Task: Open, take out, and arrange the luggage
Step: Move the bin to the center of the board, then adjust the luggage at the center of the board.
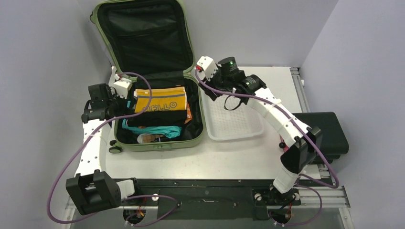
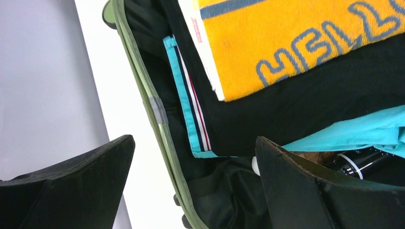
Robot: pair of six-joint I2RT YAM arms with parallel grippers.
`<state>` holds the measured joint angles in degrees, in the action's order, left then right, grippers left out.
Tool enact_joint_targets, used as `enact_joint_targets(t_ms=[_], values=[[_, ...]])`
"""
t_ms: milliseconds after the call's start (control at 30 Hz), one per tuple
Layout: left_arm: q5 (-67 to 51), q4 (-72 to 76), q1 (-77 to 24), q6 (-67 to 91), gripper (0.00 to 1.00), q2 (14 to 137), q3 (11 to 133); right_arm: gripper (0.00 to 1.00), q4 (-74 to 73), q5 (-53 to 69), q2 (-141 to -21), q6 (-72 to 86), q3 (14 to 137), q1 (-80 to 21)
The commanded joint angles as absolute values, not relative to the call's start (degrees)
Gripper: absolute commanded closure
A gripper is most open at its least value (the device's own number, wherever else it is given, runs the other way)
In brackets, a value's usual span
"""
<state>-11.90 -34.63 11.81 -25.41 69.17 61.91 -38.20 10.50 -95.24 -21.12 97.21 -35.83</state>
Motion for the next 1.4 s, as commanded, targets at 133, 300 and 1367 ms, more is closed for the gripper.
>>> enact_joint_targets(t_ms=[133, 300, 1367], values=[[-5.4, -35.12, 10.73, -28.16, 0.04, 68.49, 64.29, 0.45, -41.05, 14.76, -99.07, -9.55, 100.82, -33.99], [-1.34, -34.51, 14.71, -25.83, 0.04, 69.04, 63.99, 0.46, -39.39, 15.22, -92.79, -14.06, 91.89, -32.57], [-25.07, -0.39, 20.54, -6.6, 0.04, 96.63, 82.26, 0.38, -32.24, 8.62, -101.29, -36.33, 84.54, -59.48]])
